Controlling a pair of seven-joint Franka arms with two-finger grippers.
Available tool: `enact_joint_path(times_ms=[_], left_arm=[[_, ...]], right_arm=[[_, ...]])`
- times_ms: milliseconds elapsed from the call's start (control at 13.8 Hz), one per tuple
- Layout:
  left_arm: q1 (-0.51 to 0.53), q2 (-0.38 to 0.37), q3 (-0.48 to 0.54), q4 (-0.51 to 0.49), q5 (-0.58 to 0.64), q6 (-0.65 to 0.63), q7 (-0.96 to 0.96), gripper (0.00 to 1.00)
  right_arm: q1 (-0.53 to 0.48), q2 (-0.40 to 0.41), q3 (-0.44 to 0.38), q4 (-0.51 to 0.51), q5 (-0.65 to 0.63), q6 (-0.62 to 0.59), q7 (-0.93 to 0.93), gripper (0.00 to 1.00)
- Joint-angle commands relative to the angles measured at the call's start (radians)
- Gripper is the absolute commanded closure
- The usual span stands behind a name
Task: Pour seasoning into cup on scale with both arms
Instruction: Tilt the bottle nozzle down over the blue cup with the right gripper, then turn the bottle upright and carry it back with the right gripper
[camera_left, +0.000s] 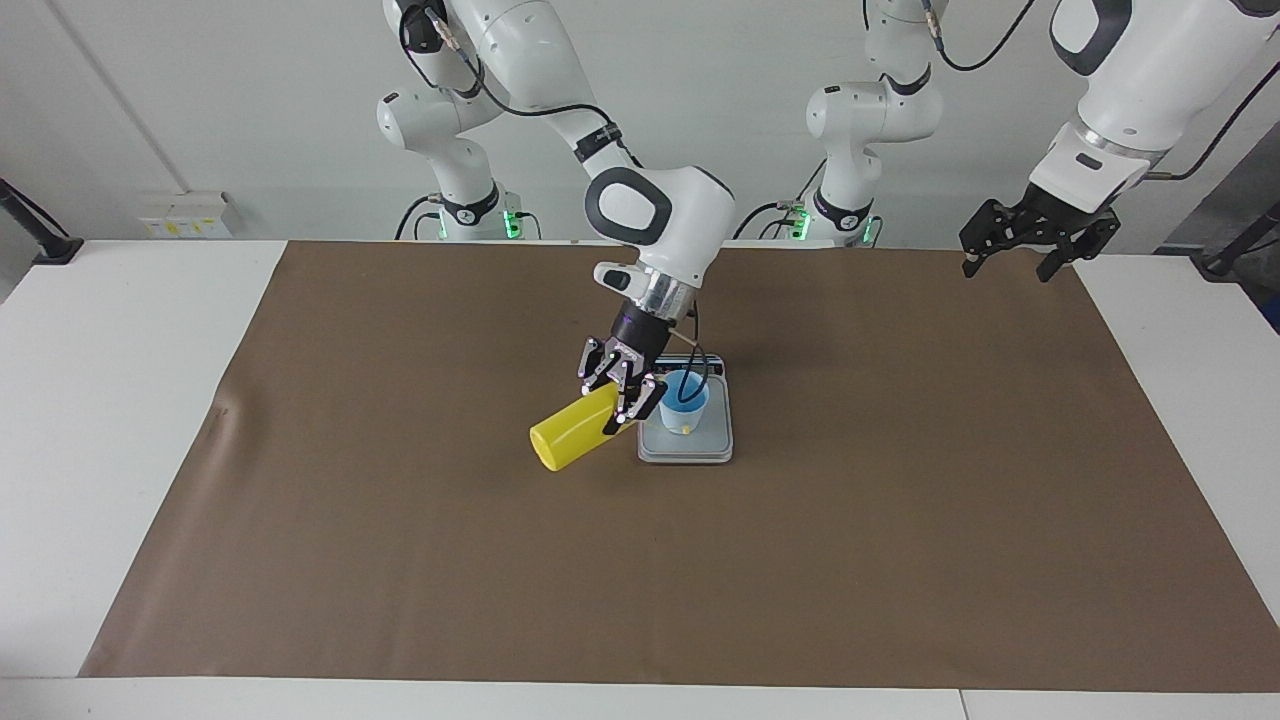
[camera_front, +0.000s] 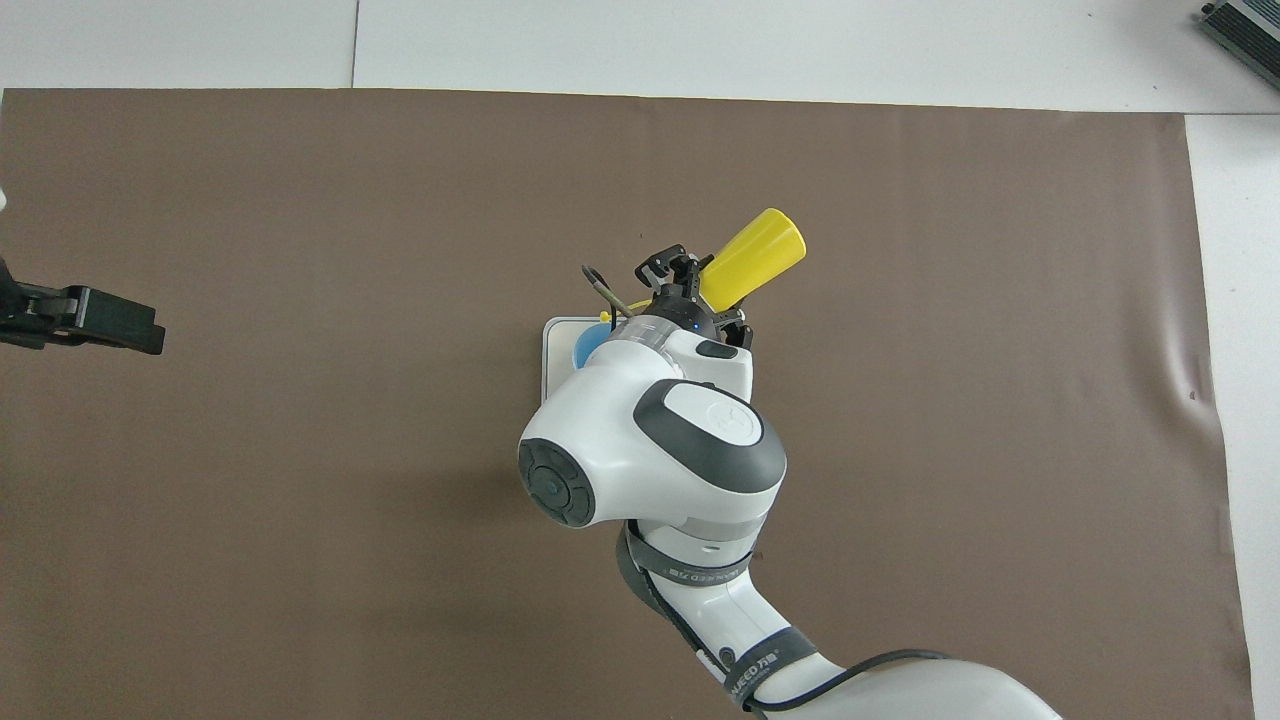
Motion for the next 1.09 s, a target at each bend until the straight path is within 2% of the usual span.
enact_joint_path(times_ms=[0,217,290,435,652,1014], left_arm=[[0.017,-0.01,-0.01,-0.009,0.011,-0.011,-0.004,0.0],[0.017,-0.01,-0.01,-0.009,0.011,-0.011,-0.004,0.0],[0.017,-0.01,-0.01,-0.009,0.011,-0.011,-0.004,0.0],[0.017,-0.01,-0.01,-0.009,0.011,-0.011,-0.004,0.0],[0.017,-0.01,-0.01,-0.009,0.011,-0.011,-0.004,0.0],[0.017,-0.01,-0.01,-0.009,0.011,-0.011,-0.004,0.0]], right_arm=[[-0.011,0.009,0.01,0.035,-0.021,-0.008,0.025,1.0],[-0.02,-0.001,0.01,0.032,-0.02,0.001,0.069,1.0],[-0.043,-0.015,0.011,0.03,0.021,0.002,0.068,1.0],[-0.073,-0.049,0.011,0.03,0.156,0.014,0.057,1.0],[-0.112,-0.084,0.011,0.026,0.251,0.021,0.046,1.0],[-0.211,-0.141,0.011,0.023,0.569,0.031,-0.08,1.0]])
